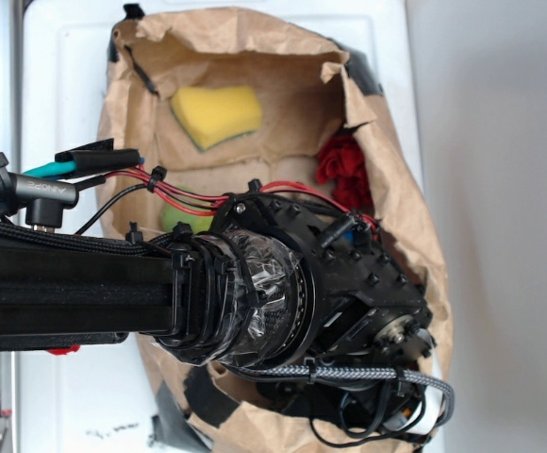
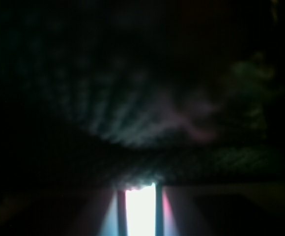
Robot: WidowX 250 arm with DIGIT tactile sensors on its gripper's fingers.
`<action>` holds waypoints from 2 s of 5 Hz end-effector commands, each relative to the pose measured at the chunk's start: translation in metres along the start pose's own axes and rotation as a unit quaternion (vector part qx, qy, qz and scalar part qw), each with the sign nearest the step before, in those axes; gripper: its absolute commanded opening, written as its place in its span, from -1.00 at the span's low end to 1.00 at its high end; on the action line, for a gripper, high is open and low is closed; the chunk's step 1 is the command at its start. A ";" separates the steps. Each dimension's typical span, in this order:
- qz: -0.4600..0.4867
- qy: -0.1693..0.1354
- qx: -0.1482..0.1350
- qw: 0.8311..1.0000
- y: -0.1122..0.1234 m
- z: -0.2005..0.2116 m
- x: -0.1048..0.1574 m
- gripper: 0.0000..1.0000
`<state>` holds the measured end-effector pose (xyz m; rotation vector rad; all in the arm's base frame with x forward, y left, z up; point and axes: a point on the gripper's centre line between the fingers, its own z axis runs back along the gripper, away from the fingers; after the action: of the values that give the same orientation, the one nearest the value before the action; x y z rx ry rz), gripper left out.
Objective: Grab the blue cloth.
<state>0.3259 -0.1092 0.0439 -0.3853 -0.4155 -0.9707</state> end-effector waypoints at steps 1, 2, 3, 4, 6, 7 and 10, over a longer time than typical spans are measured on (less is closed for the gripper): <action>0.020 -0.048 0.103 0.993 0.012 0.073 0.016 -1.00; 0.016 -0.065 0.149 0.987 -0.005 0.109 0.014 -1.00; 0.037 -0.053 0.183 0.981 -0.016 0.132 0.015 -1.00; 0.084 0.004 0.208 0.975 -0.025 0.143 0.016 -1.00; 0.224 0.137 0.240 0.935 -0.012 0.151 0.017 -1.00; 0.264 0.164 0.254 0.916 -0.007 0.163 0.016 -1.00; 0.308 0.160 0.269 0.898 -0.001 0.203 0.005 -1.00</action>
<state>0.2924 -0.0074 0.1861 0.1414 -0.1211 -0.2873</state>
